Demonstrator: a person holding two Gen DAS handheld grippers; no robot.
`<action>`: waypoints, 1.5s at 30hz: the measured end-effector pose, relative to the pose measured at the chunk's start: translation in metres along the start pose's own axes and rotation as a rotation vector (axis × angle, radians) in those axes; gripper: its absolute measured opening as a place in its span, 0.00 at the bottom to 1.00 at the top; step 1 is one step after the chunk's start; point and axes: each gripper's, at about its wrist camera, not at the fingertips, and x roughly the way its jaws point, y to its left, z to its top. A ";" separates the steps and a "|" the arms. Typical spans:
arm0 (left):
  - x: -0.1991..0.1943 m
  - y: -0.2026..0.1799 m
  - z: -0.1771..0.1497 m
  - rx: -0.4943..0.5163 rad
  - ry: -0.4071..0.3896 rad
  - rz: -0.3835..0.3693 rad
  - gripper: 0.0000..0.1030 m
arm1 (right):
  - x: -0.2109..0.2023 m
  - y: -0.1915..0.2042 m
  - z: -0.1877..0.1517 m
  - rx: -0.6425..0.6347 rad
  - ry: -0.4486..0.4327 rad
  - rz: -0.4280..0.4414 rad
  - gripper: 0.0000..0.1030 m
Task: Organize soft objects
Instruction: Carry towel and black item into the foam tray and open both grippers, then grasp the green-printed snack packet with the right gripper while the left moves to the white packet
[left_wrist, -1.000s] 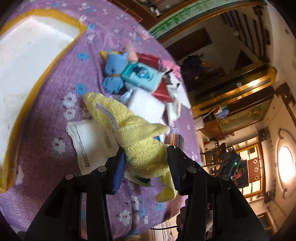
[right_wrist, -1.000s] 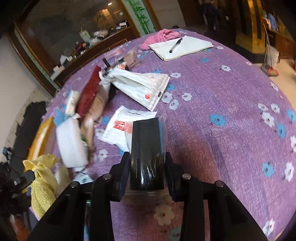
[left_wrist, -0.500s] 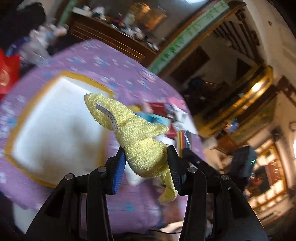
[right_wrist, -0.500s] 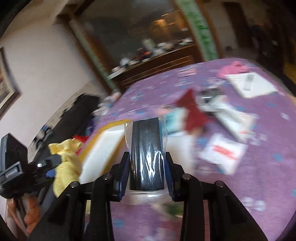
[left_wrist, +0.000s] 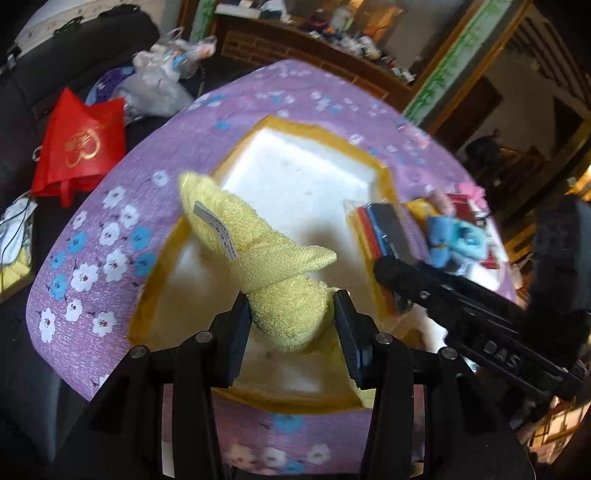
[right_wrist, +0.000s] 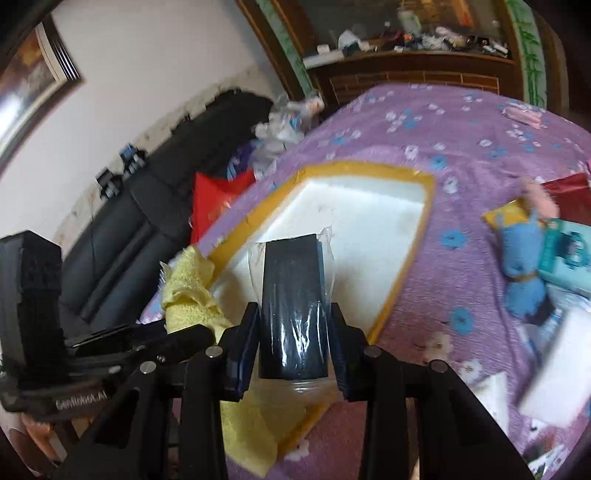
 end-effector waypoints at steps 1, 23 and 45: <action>0.006 0.001 0.002 0.007 0.010 0.020 0.43 | 0.004 0.002 -0.002 -0.007 0.004 -0.001 0.34; -0.017 0.039 0.007 -0.226 0.040 -0.166 0.65 | 0.001 -0.008 -0.018 0.055 0.035 0.075 0.59; -0.003 -0.149 -0.045 0.151 0.099 -0.273 0.65 | -0.168 -0.126 -0.123 0.395 -0.154 0.018 0.66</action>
